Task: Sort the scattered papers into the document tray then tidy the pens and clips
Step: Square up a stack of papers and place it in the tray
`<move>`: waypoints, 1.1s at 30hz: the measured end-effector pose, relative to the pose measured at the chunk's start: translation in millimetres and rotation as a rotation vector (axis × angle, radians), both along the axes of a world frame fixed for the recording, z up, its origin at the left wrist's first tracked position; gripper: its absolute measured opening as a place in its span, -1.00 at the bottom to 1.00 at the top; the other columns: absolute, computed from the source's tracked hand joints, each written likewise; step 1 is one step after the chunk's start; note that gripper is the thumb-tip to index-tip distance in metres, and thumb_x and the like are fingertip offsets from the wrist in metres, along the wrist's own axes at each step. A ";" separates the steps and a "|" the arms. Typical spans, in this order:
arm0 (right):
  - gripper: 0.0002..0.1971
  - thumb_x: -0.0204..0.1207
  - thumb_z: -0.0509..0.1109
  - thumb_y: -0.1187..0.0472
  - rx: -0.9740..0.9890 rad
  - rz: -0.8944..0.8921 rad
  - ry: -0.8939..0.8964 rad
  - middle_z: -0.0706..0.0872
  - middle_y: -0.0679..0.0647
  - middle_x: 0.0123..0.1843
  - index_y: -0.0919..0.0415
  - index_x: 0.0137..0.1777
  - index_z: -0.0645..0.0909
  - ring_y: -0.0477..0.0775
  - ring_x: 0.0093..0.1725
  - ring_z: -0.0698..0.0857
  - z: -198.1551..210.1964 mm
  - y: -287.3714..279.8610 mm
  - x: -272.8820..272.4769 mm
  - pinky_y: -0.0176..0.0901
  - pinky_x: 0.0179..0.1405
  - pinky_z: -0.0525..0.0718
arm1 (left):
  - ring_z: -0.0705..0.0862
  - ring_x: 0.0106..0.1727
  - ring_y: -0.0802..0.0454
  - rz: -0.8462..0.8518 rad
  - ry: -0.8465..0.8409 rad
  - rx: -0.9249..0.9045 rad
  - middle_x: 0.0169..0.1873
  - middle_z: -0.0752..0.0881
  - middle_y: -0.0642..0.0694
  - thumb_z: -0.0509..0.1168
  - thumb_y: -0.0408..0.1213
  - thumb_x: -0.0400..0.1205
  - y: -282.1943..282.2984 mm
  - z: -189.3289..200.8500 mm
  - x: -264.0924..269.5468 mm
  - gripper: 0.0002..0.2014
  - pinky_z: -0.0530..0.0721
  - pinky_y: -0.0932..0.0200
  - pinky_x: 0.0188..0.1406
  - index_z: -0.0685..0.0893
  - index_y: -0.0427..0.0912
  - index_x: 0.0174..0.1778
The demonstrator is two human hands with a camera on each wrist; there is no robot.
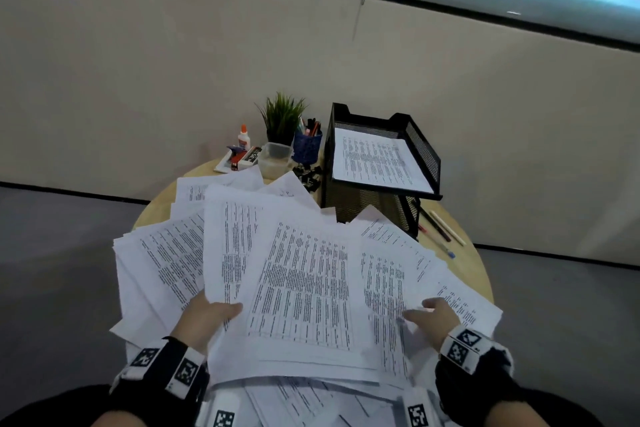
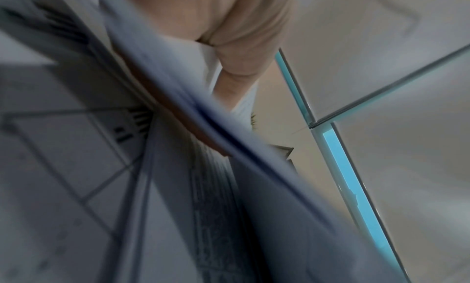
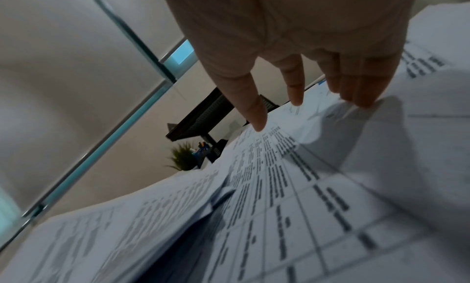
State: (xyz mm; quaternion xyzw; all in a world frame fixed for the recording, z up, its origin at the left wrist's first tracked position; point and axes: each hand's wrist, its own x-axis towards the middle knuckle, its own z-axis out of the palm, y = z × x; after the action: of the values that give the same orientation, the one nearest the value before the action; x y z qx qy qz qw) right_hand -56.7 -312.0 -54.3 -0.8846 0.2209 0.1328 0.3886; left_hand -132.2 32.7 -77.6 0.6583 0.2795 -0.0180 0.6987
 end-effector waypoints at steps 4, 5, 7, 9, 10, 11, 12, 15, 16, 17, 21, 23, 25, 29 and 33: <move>-0.32 0.48 0.49 0.24 0.046 -0.081 0.031 0.44 0.36 0.45 0.40 0.52 0.27 0.31 0.37 0.50 4.3 -8.7 2.6 -0.08 0.11 0.51 | 0.68 -0.03 -0.11 0.011 -0.067 -0.031 -0.07 0.74 -0.17 0.32 -0.62 0.53 4.6 4.0 -1.9 -0.67 0.55 -0.01 0.12 0.63 -0.31 0.20; -0.31 0.48 0.49 0.23 0.035 -0.081 0.041 0.45 0.36 0.45 0.41 0.52 0.27 0.31 0.37 0.50 4.9 -9.4 3.4 -0.07 0.11 0.50 | 0.67 -0.02 -0.11 0.023 -0.080 -0.041 -0.06 0.73 -0.17 0.32 -0.62 0.53 6.7 4.1 -2.1 -0.66 0.54 -0.01 0.15 0.63 -0.30 0.20; -0.28 0.47 0.50 0.20 0.009 -0.068 0.062 0.45 0.35 0.46 0.40 0.53 0.26 0.30 0.38 0.50 8.5 -6.6 1.7 -0.07 0.13 0.50 | 0.67 0.13 -0.20 0.061 -0.094 -0.071 0.05 0.73 -0.23 0.34 -0.63 0.50 12.0 1.5 -1.1 -0.60 0.50 -0.15 0.33 0.62 -0.33 0.26; -0.20 0.43 0.53 0.09 -0.040 -0.028 0.097 0.44 0.31 0.48 0.39 0.55 0.23 0.28 0.39 0.51 8.6 -1.6 1.6 -0.06 0.20 0.52 | 0.64 0.23 -0.28 0.106 -0.106 -0.114 0.14 0.72 -0.27 0.37 -0.61 0.48 18.8 -1.0 0.0 -0.56 0.44 -0.31 0.40 0.61 -0.32 0.30; -0.14 0.39 0.54 0.00 -0.072 0.002 0.124 0.45 0.29 0.48 0.37 0.56 0.22 0.26 0.39 0.52 9.8 1.3 1.0 -0.04 0.24 0.54 | 0.63 0.25 -0.30 0.117 -0.116 -0.134 0.16 0.71 -0.28 0.39 -0.59 0.47 22.2 -1.6 0.5 -0.54 0.43 -0.34 0.39 0.61 -0.30 0.30; -0.10 0.36 0.54 -0.07 -0.108 0.034 0.149 0.46 0.27 0.46 0.37 0.55 0.22 0.25 0.37 0.53 10.6 4.0 0.6 -0.02 0.26 0.57 | 0.63 0.25 -0.31 0.121 -0.122 -0.144 0.18 0.71 -0.28 0.40 -0.57 0.46 24.6 0.3 0.4 -0.53 0.43 -0.36 0.38 0.61 -0.28 0.31; -0.09 0.35 0.53 -0.12 -0.135 0.060 0.157 0.48 0.26 0.44 0.38 0.53 0.23 0.24 0.35 0.55 11.1 6.3 0.9 -0.02 0.24 0.58 | 0.63 0.25 -0.31 0.123 -0.136 -0.162 0.20 0.70 -0.29 0.40 -0.56 0.45 26.1 3.0 -0.1 -0.53 0.43 -0.36 0.38 0.61 -0.28 0.31; -0.11 0.41 0.48 -0.14 -0.095 0.066 0.121 0.51 0.25 0.40 0.39 0.55 0.21 0.19 0.22 0.60 13.1 12.7 1.3 -0.14 -0.01 0.58 | 0.62 0.24 -0.27 0.155 -0.166 -0.172 0.20 0.67 -0.29 0.33 -0.61 0.49 29.7 13.2 -2.6 -0.54 0.45 -0.23 0.35 0.57 -0.36 0.35; -0.11 0.44 0.46 -0.13 -0.043 0.036 0.087 0.50 0.26 0.41 0.39 0.57 0.17 0.18 0.18 0.60 12.4 14.0 2.5 -0.18 -0.10 0.56 | 0.61 0.23 -0.25 0.160 -0.176 -0.161 0.20 0.66 -0.29 0.32 -0.62 0.50 30.6 16.9 -3.8 -0.54 0.46 -0.17 0.33 0.56 -0.38 0.36; -0.11 0.46 0.45 -0.11 0.011 0.005 0.047 0.48 0.26 0.45 0.37 0.60 0.14 0.19 0.20 0.59 9.9 13.9 4.2 -0.20 -0.10 0.55 | 0.60 0.21 -0.24 0.160 -0.177 -0.155 0.21 0.65 -0.31 0.32 -0.62 0.51 30.6 21.6 -5.4 -0.54 0.46 -0.14 0.30 0.55 -0.39 0.36; -0.09 0.13 0.65 -0.19 0.332 -0.147 -0.013 0.62 0.26 0.21 0.30 0.38 0.42 0.25 0.07 0.66 -4.4 11.6 17.7 0.12 0.17 0.63 | 0.65 -0.09 -0.19 0.154 -0.177 -0.130 -0.26 0.83 -0.14 0.26 -0.62 0.55 26.8 38.1 -12.3 -0.69 0.56 0.00 -0.09 0.59 -0.34 0.20; -0.23 -0.21 0.72 -0.22 0.486 -0.180 -0.004 0.65 0.17 -0.29 0.27 -0.14 0.54 0.19 -0.32 0.59 -18.7 2.2 25.1 0.08 -0.18 0.62 | 0.64 -0.16 -0.12 0.152 -0.180 -0.143 -0.45 0.80 -0.04 0.26 -0.62 0.54 26.6 41.6 -14.5 -0.72 0.54 0.06 -0.19 0.60 -0.33 0.15; -0.37 -0.13 0.76 -0.10 0.562 -0.171 0.041 0.71 0.17 -0.43 0.33 -0.24 0.61 0.24 -0.38 0.66 -25.0 -2.2 25.1 0.06 -0.23 0.67 | 0.66 -0.03 -0.19 0.122 -0.164 -0.175 -0.17 0.80 -0.21 0.28 -0.62 0.52 28.1 38.1 -12.1 -0.65 0.56 -0.09 0.11 0.60 -0.40 0.23; -0.50 0.15 0.67 0.02 0.427 -0.088 0.065 0.78 0.20 -0.37 0.44 -0.13 0.67 0.14 -0.34 0.79 -3.3 8.9 11.4 -0.04 -0.20 0.79 | 0.62 0.21 -0.26 0.085 -0.114 -0.175 0.16 0.69 -0.28 0.32 -0.64 0.47 27.4 19.4 -5.0 -0.55 0.45 -0.17 0.36 0.58 -0.38 0.31; -0.75 0.50 0.47 0.12 0.183 -0.120 -0.068 0.63 0.12 -0.27 0.30 -0.06 0.53 0.07 -0.33 0.58 10.8 3.3 1.5 -0.26 -0.46 0.43 | 0.65 0.09 -0.24 0.096 -0.051 -0.108 0.09 0.70 -0.34 0.32 -0.67 0.47 25.6 3.5 -2.0 -0.59 0.53 -0.10 0.22 0.59 -0.49 0.26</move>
State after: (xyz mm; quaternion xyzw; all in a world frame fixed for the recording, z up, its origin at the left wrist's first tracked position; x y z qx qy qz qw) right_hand -55.2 -308.7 -43.6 -0.8347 0.2472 0.0986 0.4821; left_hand -134.2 58.2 -74.1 0.6056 0.2915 0.0174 0.7403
